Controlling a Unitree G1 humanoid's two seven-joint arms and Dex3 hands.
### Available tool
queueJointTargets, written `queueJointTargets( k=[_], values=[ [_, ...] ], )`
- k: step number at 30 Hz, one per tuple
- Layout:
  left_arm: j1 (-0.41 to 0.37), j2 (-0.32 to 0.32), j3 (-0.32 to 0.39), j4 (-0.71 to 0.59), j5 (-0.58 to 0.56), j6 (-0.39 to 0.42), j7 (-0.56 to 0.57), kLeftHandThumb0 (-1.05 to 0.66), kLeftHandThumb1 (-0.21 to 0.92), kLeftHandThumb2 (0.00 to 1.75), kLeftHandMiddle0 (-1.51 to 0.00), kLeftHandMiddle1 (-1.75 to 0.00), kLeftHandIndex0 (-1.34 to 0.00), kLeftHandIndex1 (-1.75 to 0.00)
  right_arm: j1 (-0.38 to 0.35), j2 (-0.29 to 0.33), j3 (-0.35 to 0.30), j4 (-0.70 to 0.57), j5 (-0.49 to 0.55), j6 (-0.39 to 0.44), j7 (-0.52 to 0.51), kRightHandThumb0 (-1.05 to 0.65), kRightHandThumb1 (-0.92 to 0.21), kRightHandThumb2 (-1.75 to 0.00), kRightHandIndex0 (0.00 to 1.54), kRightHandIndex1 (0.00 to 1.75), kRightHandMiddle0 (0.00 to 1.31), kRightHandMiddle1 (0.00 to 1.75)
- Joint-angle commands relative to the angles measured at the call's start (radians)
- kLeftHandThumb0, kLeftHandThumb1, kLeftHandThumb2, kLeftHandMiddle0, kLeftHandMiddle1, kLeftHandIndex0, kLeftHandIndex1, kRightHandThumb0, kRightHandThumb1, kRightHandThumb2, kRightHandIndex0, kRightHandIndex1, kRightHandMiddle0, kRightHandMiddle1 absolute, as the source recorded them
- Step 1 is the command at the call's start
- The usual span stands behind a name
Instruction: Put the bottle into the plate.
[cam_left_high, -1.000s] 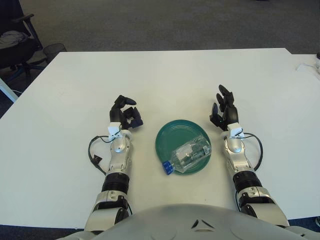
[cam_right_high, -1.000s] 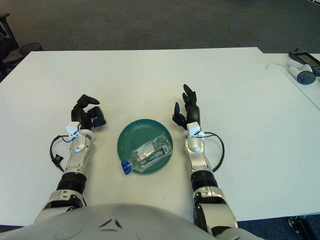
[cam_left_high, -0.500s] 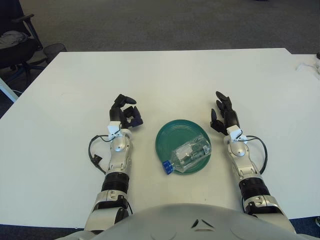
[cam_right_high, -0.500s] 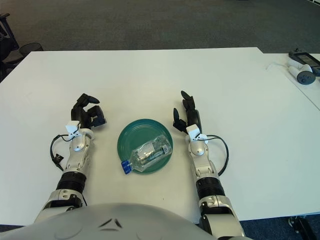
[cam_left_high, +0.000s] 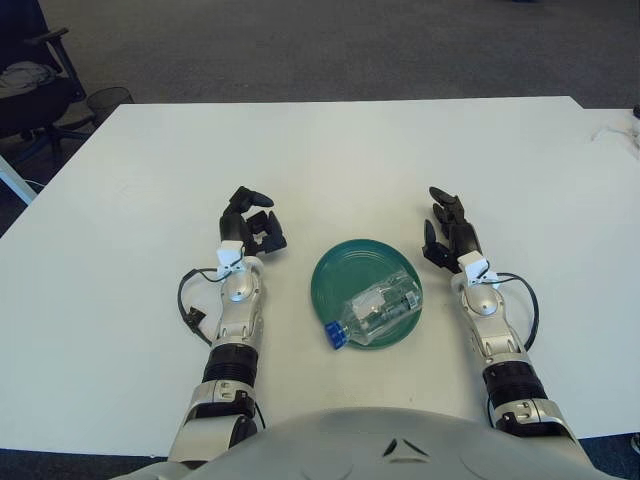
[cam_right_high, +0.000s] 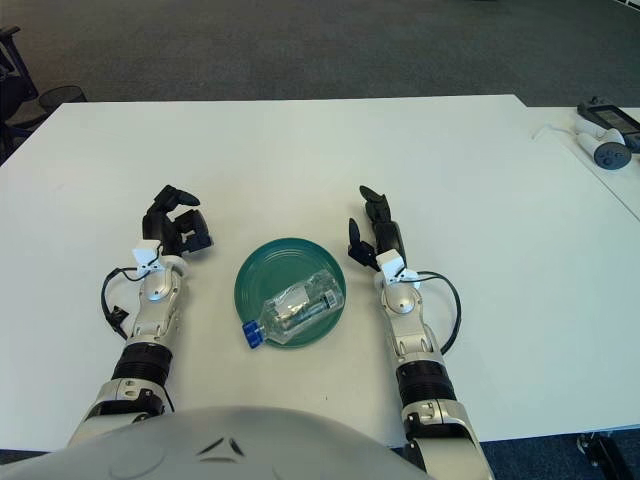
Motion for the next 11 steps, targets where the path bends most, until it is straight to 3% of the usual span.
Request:
queueJointTargets(
  k=[1,11],
  values=[
    [0.003,0.004,-0.004,-0.019,0.000,0.006,-0.002,-0.58,0.07,1.63,-1.31,-1.75,-0.82,-1.75,0.042,0.004,0.005,0.010,0.012,0.039,0.015,-0.72,-0.92,-0.93,0.25,0.09,0.00,0.58],
    [0.009,0.007,-0.004,-0.026,-0.009,0.011,-0.023,-0.58,0.07,1.62,-1.30,-1.75,-0.82,-1.75,0.051,0.009,0.000,0.003,0.032,0.032,0.026,-0.70,-0.92,-0.91,0.26,0.10,0.00,0.59]
  ],
)
